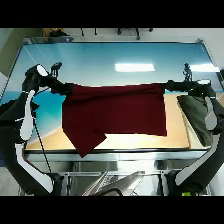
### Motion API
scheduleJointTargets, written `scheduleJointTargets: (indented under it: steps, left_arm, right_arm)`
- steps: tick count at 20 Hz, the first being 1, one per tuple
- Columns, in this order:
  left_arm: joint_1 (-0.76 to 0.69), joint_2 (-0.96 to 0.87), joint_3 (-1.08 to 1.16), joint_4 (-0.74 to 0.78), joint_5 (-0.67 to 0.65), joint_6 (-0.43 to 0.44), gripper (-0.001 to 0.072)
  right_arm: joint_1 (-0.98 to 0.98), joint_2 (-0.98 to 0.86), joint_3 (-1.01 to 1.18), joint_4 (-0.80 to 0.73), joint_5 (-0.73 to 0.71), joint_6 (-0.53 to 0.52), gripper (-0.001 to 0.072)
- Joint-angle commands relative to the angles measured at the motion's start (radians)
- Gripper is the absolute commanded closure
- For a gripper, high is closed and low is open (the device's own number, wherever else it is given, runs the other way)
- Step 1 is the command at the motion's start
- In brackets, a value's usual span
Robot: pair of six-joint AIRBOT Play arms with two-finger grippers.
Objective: Fold the shirts.
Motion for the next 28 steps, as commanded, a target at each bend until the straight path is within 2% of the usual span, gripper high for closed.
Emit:
scheduleJointTargets:
  steps: [1,5,10,11,12,13,15,16,19,20,22,25,28]
  left_arm:
    - [-0.004,-0.002,-0.051,0.047,0.038,-0.031,0.0691]
    - [-0.006,-0.002,-0.08,0.024,0.106,-0.03,0.069]
    - [-0.025,-0.002,-0.076,0.023,0.114,-0.031,0.0687]
    - [-0.025,0.0,-0.076,0.024,0.093,-0.031,0.0603]
    - [-0.025,0.006,-0.076,0.024,0.069,-0.031,0.0244]
    - [-0.023,0.019,-0.076,0.024,0.053,-0.043,0.0025]
    - [-0.012,0.069,-0.076,0.024,0.037,-0.058,0.003]
    - [-0.006,0.105,-0.076,0.024,0.033,-0.064,0.003]
    - [0.03,0.21,-0.09,0.024,-0.049,-0.064,0.003]
    - [0.045,0.255,-0.129,0.024,-0.083,-0.06,0.003]
    - [0.074,0.352,-0.257,0.024,-0.109,-0.056,0.003]
    - [0.116,0.536,-0.569,-0.002,-0.086,-0.042,0.003]
    - [0.157,0.669,-0.846,-0.131,-0.08,-0.003,0.003]
  right_arm:
    - [0.002,-0.009,0.002,-0.033,0.0,0.008,0.0692]
    - [0.019,-0.025,0.002,-0.039,0.01,0.008,0.0691]
    - [0.036,-0.021,0.002,-0.038,0.018,0.008,0.0689]
    - [0.034,-0.01,0.002,-0.038,0.032,0.008,0.0601]
    - [0.032,0.007,0.002,-0.039,0.04,0.008,0.0446]
    - [0.026,0.031,0.002,-0.039,0.048,0.008,0.0416]
    - [0.003,0.1,0.002,-0.041,0.072,0.086,0.0416]
    - [-0.014,0.139,0.002,-0.076,0.086,0.162,0.0416]
    - [-0.072,0.23,-0.001,-0.34,0.232,0.355,0.0415]
    - [-0.093,0.254,-0.016,-0.399,0.3,0.375,0.0415]
    - [-0.137,0.323,-0.117,-0.418,0.375,0.391,0.0424]
    - [-0.185,0.464,-0.383,-0.42,0.358,0.386,0.0423]
    - [-0.199,0.576,-0.635,-0.419,0.249,0.37,0.0423]
